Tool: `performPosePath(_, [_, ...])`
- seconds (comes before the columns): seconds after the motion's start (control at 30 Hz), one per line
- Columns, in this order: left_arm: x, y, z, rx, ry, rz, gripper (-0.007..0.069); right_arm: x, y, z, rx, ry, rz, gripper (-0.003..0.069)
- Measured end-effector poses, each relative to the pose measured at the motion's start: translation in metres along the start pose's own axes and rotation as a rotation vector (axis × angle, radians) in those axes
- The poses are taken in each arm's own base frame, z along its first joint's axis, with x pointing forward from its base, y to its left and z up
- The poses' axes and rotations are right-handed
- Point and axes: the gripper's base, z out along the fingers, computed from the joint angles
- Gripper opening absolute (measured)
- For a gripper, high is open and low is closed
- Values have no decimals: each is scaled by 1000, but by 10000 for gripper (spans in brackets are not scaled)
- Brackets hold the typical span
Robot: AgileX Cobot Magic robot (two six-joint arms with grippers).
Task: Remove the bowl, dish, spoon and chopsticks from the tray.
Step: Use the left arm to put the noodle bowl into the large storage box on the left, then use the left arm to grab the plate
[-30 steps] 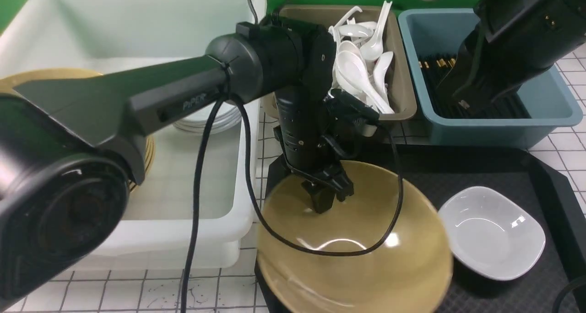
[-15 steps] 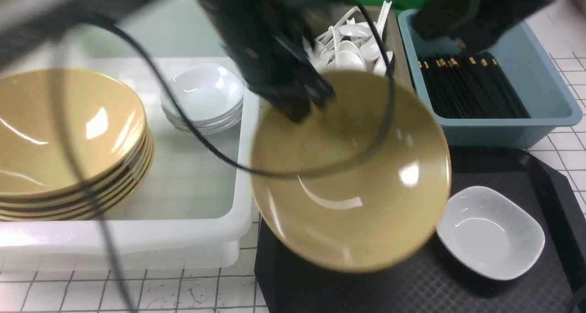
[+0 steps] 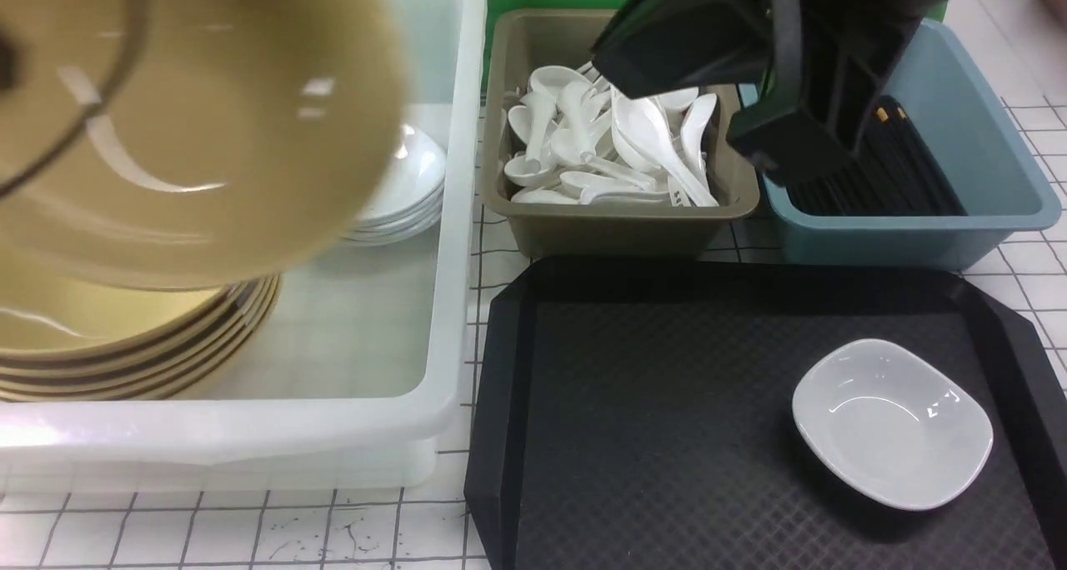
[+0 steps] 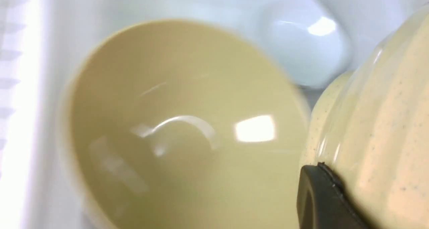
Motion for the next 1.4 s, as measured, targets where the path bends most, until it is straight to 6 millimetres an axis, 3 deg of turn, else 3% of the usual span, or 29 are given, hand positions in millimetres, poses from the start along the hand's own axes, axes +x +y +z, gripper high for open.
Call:
performPosePath(0.2, [12,54,19,-134,44,-166,6,-1,-2,15,-9,27,-39,47])
performPosePath(0.5, [10,75,52,-165,98,-134,78,-1,-5,32,-18,50,-43,48])
performPosePath(0.6, [10,79,60,-156,125,-127,161,-1,-5,33,-19,52,-45,48])
performPosePath(0.73, [11,82,67,-157,159,-127,356,-1,-5,33,-17,55,-47,48])
performPosePath(0.77, [11,83,67,-163,161,-123,373,-1,-5,33,-17,57,-48,48])
performPosePath(0.8, [11,84,66,-175,162,-115,437,0,-5,33,-13,64,-50,48])
performPosePath(0.93, [5,80,55,-189,141,-125,526,3,-8,33,10,94,-46,48])
performPosePath(1.0, [0,71,46,-168,120,-138,538,6,-11,33,21,113,-26,48])
performPosePath(1.1, [-10,25,36,-59,88,-32,531,18,-22,38,40,159,60,48])
performPosePath(1.2, [-5,-43,45,110,114,178,505,43,-37,52,59,248,182,48])
performPosePath(1.3, [17,-123,64,280,182,417,480,91,-55,69,85,391,349,48])
performPosePath(1.33, [25,-140,70,313,201,466,478,100,-57,70,94,410,385,48])
performPosePath(1.37, [35,-166,80,354,214,534,475,121,-60,73,105,459,451,48])
performPosePath(1.4, [37,-170,84,359,222,544,475,123,-60,72,112,457,463,48])
